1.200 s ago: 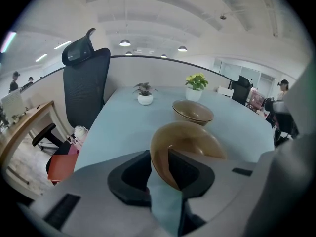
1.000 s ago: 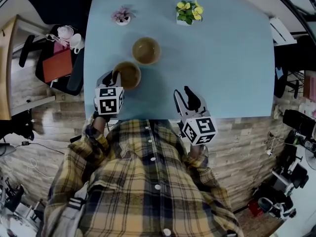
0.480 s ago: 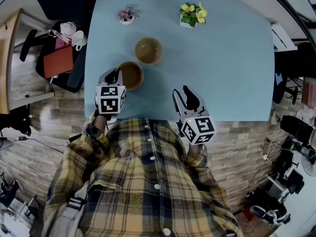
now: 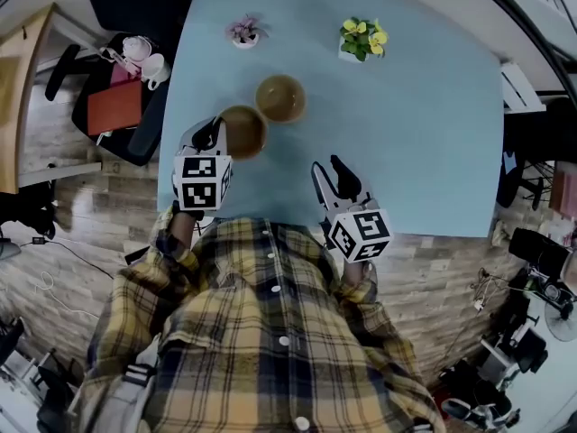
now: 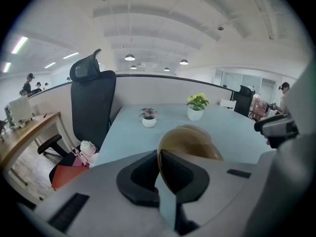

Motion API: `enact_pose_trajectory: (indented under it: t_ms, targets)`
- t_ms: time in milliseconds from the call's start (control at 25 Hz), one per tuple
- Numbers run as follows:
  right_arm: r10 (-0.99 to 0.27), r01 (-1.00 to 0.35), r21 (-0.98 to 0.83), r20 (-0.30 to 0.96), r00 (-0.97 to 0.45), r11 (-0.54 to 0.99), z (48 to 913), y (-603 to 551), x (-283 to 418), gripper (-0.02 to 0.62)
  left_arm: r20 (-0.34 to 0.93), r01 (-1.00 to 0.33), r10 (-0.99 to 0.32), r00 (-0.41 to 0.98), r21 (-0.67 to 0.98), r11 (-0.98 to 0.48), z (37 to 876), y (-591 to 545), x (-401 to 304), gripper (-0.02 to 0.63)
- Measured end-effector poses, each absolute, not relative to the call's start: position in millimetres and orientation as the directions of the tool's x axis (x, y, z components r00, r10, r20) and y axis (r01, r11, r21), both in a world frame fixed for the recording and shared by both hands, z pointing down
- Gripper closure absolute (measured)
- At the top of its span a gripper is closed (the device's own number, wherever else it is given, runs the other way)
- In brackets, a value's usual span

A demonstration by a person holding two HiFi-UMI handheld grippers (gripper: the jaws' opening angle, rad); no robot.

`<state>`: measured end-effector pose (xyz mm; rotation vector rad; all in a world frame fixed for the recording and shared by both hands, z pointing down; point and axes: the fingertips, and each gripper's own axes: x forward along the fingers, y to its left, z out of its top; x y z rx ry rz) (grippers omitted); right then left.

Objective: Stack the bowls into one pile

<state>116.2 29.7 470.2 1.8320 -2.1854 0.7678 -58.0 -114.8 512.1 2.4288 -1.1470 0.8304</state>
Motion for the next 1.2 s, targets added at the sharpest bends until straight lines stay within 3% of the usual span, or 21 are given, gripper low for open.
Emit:
enact_pose_trajectory:
  t_ms: [520,1200]
  targets:
    - [-0.852,-0.953,-0.263,0.453,-0.261,0.152,467.8,5.8,118.0,0.434,0.544,-0.741,-0.598,0.588,0.066,-0.669,471.9,-141.6,-9.5,0.601]
    - [-0.836,-0.949,-0.304,0.496,-0.236,0.087,487.6,-8.0,135.7,0.434,0.636,-0.659,-0.485,0.601,0.051,-0.750,513.6,-170.1,53.4,0.601]
